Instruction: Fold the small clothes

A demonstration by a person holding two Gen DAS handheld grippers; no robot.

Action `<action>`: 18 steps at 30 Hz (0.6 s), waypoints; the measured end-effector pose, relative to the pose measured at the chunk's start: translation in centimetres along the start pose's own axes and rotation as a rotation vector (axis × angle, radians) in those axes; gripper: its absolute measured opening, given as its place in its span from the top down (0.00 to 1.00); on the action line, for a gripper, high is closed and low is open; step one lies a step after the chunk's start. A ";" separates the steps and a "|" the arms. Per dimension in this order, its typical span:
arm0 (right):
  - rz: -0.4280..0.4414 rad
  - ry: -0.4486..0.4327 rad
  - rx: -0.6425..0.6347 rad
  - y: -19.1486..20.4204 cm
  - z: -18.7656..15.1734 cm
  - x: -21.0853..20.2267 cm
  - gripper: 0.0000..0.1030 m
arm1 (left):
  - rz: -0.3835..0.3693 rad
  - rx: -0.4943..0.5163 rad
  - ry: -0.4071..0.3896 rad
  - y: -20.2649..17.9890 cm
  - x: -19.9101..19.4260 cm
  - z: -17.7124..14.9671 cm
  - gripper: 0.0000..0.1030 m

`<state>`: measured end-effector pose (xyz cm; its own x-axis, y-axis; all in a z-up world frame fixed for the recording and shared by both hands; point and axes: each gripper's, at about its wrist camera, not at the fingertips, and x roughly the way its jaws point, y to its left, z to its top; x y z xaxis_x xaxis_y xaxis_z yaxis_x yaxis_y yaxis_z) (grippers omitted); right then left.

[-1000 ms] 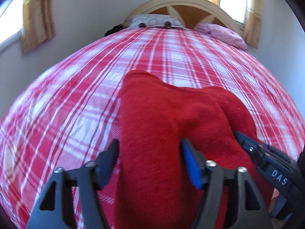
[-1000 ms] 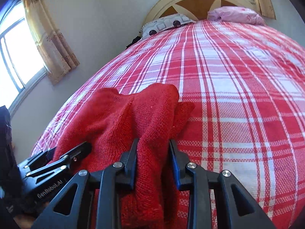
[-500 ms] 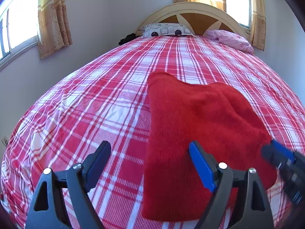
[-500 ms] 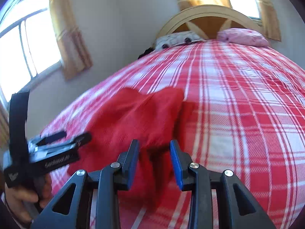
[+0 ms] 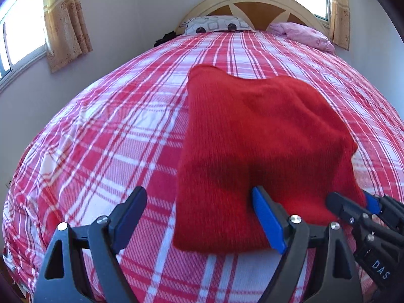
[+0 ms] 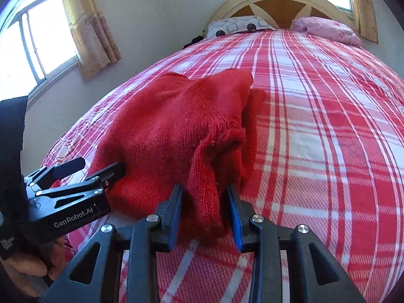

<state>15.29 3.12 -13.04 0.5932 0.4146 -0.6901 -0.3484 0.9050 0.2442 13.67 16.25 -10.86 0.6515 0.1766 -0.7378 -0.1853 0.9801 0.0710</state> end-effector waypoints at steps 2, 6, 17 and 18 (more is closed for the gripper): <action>0.007 0.005 0.032 -0.4 -0.4 -0.4 0.59 | -0.002 -0.002 0.000 -0.1 -0.5 -0.5 0.15; 0.037 -0.031 0.103 -1.1 -1.7 -2.5 0.59 | 0.000 0.007 -0.013 -0.3 -2.1 -1.2 0.15; -0.022 -0.074 0.055 0.4 -4.0 -7.2 0.37 | -0.014 0.027 -0.118 -0.7 -7.7 -2.9 0.00; -0.043 -0.075 0.046 0.5 -4.1 -7.5 0.37 | -0.007 0.026 -0.124 -0.7 -8.1 -3.0 0.00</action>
<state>7.67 0.10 -10.54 0.6599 0.3794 -0.6485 -0.2888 0.9249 0.2472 6.32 13.90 -6.94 0.7390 0.1782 -0.6497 -0.1621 0.9831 0.0852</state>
